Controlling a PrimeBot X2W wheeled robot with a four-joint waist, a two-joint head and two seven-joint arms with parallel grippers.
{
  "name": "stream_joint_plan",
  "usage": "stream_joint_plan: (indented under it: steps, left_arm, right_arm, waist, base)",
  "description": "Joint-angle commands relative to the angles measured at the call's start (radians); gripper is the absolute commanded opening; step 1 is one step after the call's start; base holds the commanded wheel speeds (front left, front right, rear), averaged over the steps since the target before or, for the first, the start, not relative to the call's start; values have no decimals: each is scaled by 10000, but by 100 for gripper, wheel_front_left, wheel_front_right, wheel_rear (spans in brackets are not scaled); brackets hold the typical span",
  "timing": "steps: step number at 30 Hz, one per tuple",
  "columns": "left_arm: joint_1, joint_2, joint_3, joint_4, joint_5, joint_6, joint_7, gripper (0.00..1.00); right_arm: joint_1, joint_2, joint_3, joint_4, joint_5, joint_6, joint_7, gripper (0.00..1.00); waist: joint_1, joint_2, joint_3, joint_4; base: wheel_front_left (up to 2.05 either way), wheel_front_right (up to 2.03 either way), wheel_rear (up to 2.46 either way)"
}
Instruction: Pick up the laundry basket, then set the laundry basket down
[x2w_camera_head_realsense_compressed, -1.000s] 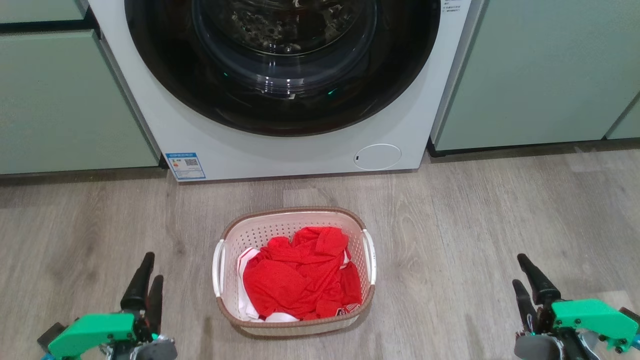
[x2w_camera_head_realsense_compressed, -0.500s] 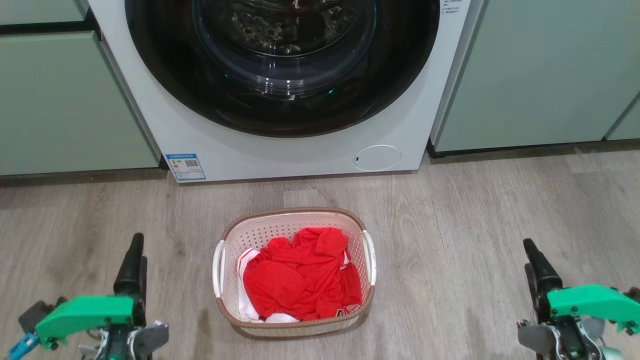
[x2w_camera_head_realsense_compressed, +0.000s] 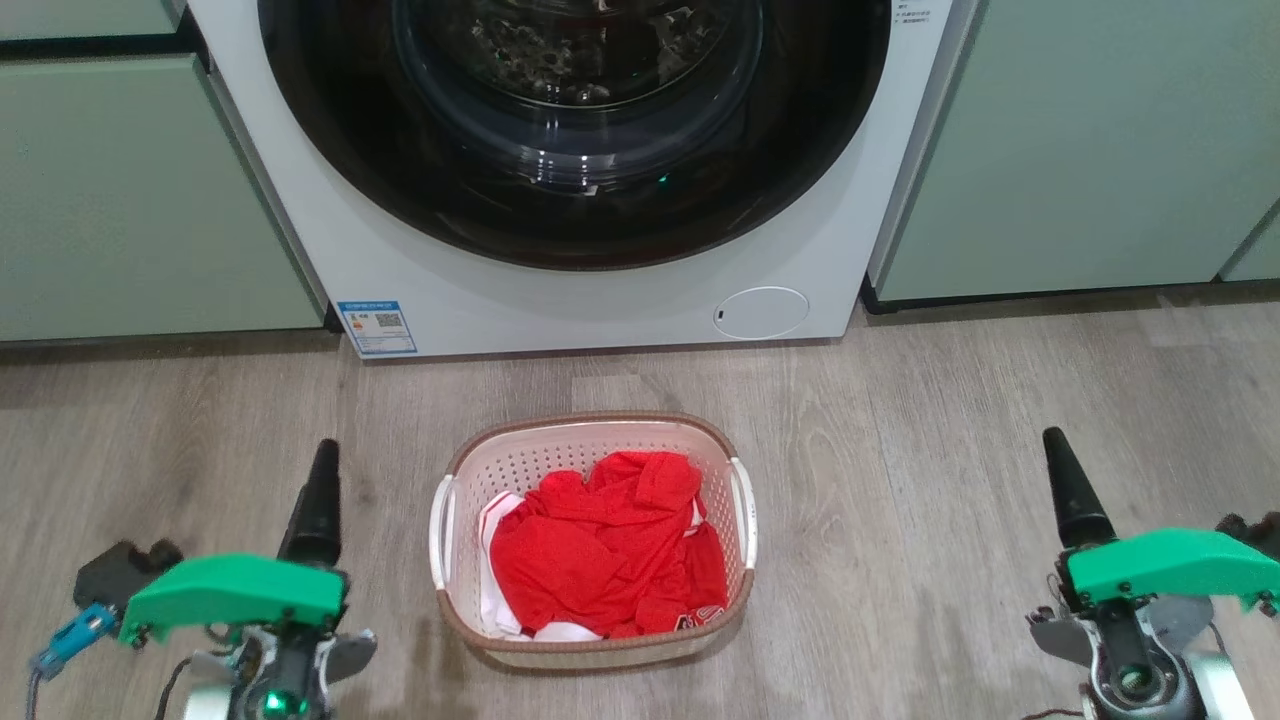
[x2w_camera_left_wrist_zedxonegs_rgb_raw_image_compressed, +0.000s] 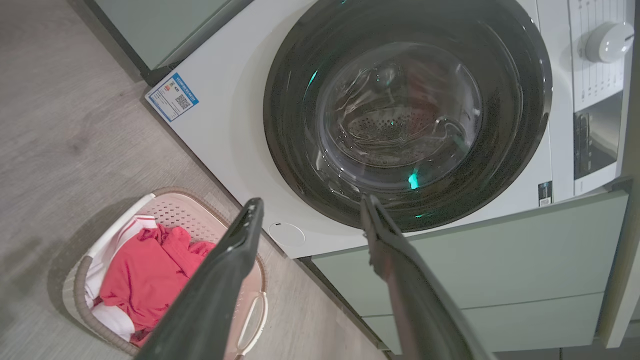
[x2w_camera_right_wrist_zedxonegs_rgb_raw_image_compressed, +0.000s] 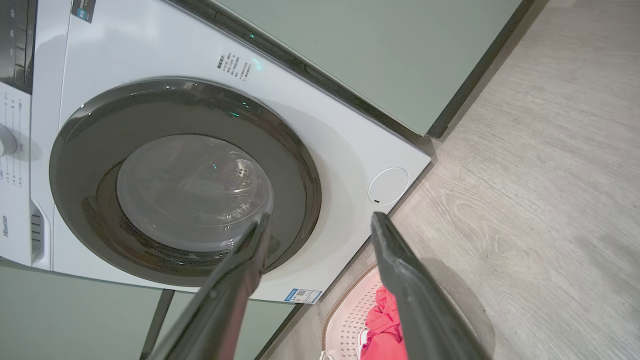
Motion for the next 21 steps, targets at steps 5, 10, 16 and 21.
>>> stream_joint_plan:
  steps: [5,10,16,21]
  left_arm:
    - [-701,126,-337,-684,1429,401,-237,100]
    - [-788,240,-760,-860,2357,847,-386,100]
    - [-974,613,-1537,-989,3375,1376,-594,100]
    - [-987,787,-2086,-562,3679,1408,-742,100]
  right_arm:
    - [-641,-141,300,-692,-1231,59,-269,100]
    - [-698,-193,503,-858,-2212,65,-416,100]
    - [-802,-291,736,-956,-3478,74,-622,100]
    - [-880,-372,999,-912,-4313,80,-769,100]
  waist:
    - [0,0,5,14]
    - [0,0,10,-12]
    - [0,0,19,-70]
    - [0,0,12,-116]
  base:
    - [0,0,0]
    - [0,0,0]
    - [0,0,0]
    - [0,0,0]
